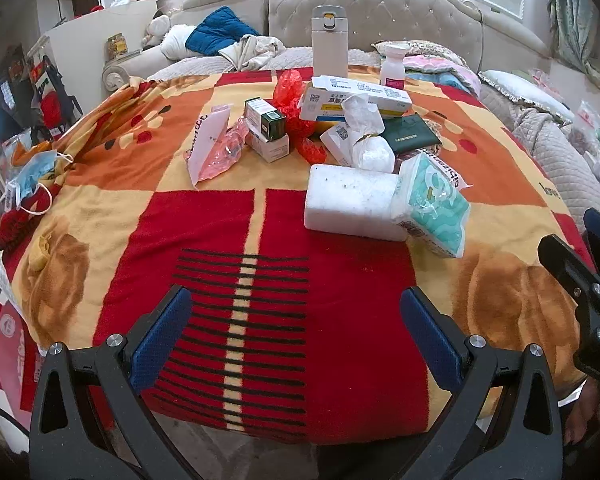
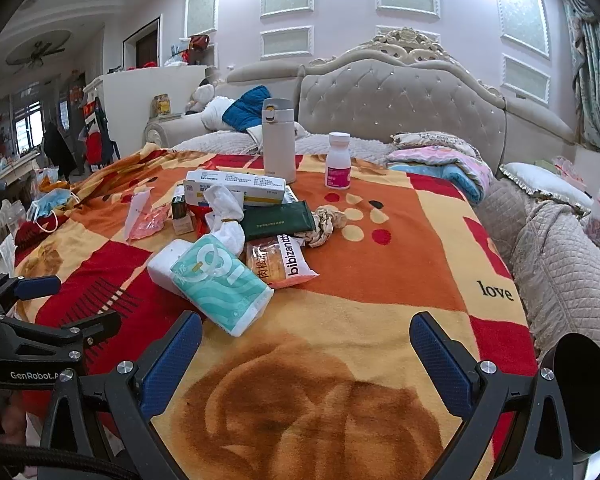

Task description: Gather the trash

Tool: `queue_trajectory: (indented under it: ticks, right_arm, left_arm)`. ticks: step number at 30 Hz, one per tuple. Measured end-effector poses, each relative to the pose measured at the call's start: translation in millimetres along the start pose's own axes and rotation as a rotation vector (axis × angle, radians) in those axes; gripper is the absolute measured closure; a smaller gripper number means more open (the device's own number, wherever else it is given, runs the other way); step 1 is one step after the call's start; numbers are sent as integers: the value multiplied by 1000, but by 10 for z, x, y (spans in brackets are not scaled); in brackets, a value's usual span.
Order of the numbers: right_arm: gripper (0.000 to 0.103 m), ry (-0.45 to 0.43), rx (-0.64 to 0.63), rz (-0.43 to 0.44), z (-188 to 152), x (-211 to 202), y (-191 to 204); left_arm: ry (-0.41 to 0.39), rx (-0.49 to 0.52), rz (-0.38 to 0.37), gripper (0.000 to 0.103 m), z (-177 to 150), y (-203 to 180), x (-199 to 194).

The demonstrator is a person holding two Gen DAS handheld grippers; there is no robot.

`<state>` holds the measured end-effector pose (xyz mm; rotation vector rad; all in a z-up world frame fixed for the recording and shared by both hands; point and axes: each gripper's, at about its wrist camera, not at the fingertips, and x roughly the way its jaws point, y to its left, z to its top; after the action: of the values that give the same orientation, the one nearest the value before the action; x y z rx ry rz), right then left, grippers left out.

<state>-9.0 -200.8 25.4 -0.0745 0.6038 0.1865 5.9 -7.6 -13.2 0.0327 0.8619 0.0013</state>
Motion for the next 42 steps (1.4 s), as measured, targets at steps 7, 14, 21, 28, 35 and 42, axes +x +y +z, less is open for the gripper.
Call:
queue_trajectory:
  ticks: [7, 14, 21, 28, 35, 42]
  right_arm:
    - [0, 0, -3, -3, -8, 5, -3]
    - [0, 1, -5, -2, -9, 7, -12]
    - [0, 4, 4, 6, -55, 100, -34]
    - [0, 15, -23, 3, -49, 130, 32]
    - [0, -1, -31, -2, -33, 37, 46]
    - [0, -2, -24, -10, -48, 32, 16]
  left_arm:
    - [-3, 7, 4, 0, -15, -3, 8]
    - [7, -4, -5, 0, -35, -4, 16]
    - [7, -5, -6, 0, -30, -7, 24]
    - [13, -10, -3, 0, -35, -9, 35]
    - [25, -14, -9, 0, -61, -7, 67]
    - [26, -1, -15, 0, -87, -50, 69]
